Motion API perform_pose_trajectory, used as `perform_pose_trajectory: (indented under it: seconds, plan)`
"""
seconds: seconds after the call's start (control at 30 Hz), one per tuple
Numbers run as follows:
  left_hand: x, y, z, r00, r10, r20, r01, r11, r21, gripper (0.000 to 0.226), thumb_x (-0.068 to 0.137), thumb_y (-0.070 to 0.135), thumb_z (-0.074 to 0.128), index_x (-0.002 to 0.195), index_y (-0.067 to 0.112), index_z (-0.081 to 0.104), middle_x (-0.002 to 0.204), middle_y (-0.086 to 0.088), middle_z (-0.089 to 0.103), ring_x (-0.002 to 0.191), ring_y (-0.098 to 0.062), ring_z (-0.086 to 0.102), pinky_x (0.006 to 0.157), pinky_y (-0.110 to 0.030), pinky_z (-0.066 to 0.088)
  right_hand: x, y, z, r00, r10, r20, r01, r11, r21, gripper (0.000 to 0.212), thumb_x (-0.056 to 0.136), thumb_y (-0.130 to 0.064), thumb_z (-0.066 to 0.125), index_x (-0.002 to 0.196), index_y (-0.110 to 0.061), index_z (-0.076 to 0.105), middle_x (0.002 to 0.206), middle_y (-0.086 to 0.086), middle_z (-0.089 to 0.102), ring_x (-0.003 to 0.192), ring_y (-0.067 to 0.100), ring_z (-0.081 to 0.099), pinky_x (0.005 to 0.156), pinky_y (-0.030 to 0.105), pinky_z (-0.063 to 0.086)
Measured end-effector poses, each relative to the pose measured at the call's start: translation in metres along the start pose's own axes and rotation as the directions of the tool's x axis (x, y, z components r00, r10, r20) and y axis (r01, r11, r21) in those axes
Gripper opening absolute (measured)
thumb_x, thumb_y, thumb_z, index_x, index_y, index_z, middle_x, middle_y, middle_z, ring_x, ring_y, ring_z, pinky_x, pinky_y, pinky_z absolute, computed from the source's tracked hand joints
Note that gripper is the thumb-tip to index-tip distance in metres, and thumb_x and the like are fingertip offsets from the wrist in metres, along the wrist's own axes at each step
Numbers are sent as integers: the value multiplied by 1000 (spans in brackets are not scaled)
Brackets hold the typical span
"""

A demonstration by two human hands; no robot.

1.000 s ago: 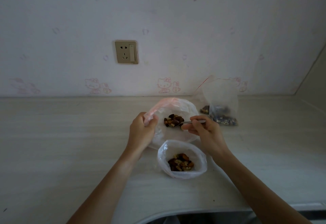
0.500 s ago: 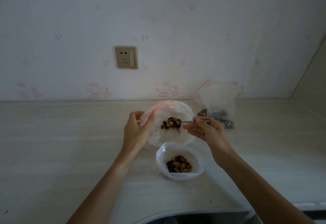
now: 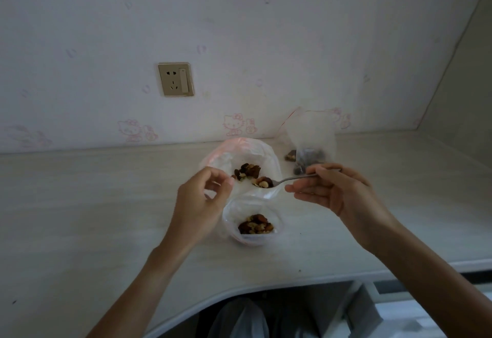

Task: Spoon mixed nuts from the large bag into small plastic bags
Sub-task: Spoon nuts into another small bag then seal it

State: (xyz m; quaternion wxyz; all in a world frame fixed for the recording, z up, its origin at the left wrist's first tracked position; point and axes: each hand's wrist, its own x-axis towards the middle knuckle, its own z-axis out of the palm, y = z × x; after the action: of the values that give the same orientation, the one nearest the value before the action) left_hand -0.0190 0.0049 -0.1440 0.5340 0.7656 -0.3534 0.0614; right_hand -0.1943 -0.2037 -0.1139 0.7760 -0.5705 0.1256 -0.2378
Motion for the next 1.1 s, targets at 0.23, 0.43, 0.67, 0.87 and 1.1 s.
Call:
perform_pose_trajectory:
  seconds: [0.23,0.43,0.67,0.87,1.1]
  plan:
    - [-8,-3,4,952,-183,247,145,976,164,18,94,49,68,93,32,74,89,14,72,76,1,66,66,-13,46,-26,7,-5,998,62,27,-52,955,-291,22,108,-11,46,107,1,64,93,23,78,96,39,76,86,44,63]
    - [-3,3,5,931,-233,281,233,972,36,11,98,33,70,94,24,75,80,1,73,52,-18,70,48,-22,47,-42,1,7,928,-200,315,368,352,-861,18,108,-31,44,110,-25,61,91,-9,74,75,6,68,69,23,54]
    - [0,-2,-1,870,-349,350,397,915,-74,12,97,29,72,96,17,76,54,4,62,45,-10,57,46,-23,46,-54,-15,19,719,-75,691,661,-232,-714,6,101,-13,59,98,-15,64,70,-3,56,54,14,47,52,31,46]
    - [0,-4,2,942,-205,267,171,975,143,16,97,37,69,89,25,75,66,3,70,43,-4,59,49,-16,44,-46,-19,13,817,-182,546,572,150,-806,25,108,-35,38,110,-24,61,86,-9,69,74,11,65,65,32,52]
    - [-1,-9,-3,964,-171,203,144,979,142,16,89,52,73,87,37,74,83,13,71,50,-2,62,59,-23,48,-26,-4,3,953,-264,151,304,804,-511,19,105,-8,48,104,-2,66,88,12,78,86,26,76,81,33,62]
